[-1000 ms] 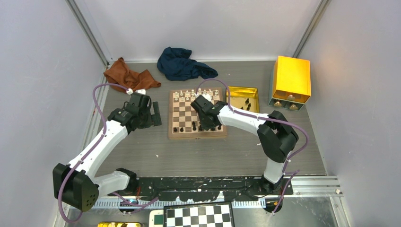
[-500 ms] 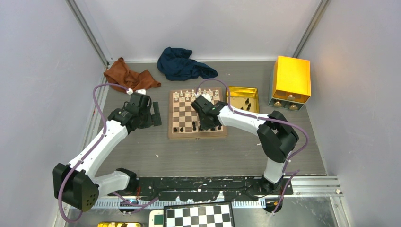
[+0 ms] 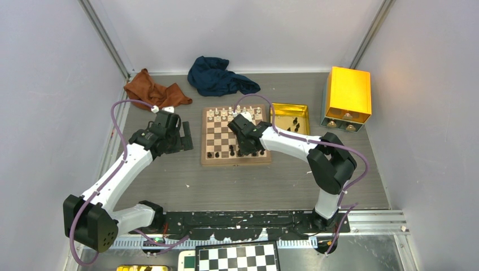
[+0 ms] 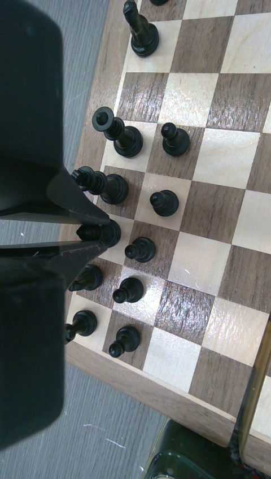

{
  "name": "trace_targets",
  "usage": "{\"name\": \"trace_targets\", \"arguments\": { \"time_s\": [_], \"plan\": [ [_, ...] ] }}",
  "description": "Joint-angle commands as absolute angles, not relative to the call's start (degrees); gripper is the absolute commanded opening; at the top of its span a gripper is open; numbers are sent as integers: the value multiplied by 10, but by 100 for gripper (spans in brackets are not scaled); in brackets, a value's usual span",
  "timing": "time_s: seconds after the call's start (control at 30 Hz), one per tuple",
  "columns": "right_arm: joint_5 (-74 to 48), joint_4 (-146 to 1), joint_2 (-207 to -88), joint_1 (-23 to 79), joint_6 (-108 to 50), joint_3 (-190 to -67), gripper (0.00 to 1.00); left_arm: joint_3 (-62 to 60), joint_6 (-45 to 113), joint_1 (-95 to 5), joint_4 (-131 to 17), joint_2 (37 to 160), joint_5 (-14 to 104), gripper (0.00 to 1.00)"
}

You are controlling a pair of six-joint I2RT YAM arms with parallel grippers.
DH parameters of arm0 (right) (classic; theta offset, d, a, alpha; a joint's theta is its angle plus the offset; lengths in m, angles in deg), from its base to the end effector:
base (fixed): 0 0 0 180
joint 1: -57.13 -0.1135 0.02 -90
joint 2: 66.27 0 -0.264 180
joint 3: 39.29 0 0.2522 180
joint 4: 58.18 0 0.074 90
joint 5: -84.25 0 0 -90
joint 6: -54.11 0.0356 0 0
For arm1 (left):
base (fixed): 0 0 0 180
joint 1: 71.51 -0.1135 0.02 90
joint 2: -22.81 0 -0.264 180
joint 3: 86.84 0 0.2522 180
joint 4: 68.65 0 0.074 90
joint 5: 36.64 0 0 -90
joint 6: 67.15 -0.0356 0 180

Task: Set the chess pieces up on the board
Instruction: Place the chess piece on the chessboard.

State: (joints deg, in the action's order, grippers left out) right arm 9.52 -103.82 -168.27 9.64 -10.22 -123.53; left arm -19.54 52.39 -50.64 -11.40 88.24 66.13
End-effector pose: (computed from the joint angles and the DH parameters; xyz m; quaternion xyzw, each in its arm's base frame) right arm 0.2526 0.2617 0.1979 -0.1525 0.9529 0.0321 0.2602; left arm 0.2122 -0.0725 0.2724 -0.1047 0.9436 -0.0299 0.3128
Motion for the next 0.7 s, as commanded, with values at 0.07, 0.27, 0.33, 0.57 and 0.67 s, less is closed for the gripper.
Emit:
{"name": "trace_targets", "arguments": {
  "time_s": [0.07,0.27,0.33,0.57,0.67],
  "plan": [
    [99,-1038,-1671,99,-103,-1222,3,-193,522,-509,-134,880,657,99],
    [98,-1039,-1669,99,-102,-1222,3,-194,523,-509,-134,880,656,99],
    [97,-1040,-1669,99,-102,-1221,3,-195,523,-509,-134,880,655,99],
    [97,-1040,-1667,98,-99,-1217,13,-197,524,-509,-134,878,655,99],
    [96,-1041,-1666,98,-100,-1217,20,-197,525,-509,-135,879,653,99]
  ]
}}
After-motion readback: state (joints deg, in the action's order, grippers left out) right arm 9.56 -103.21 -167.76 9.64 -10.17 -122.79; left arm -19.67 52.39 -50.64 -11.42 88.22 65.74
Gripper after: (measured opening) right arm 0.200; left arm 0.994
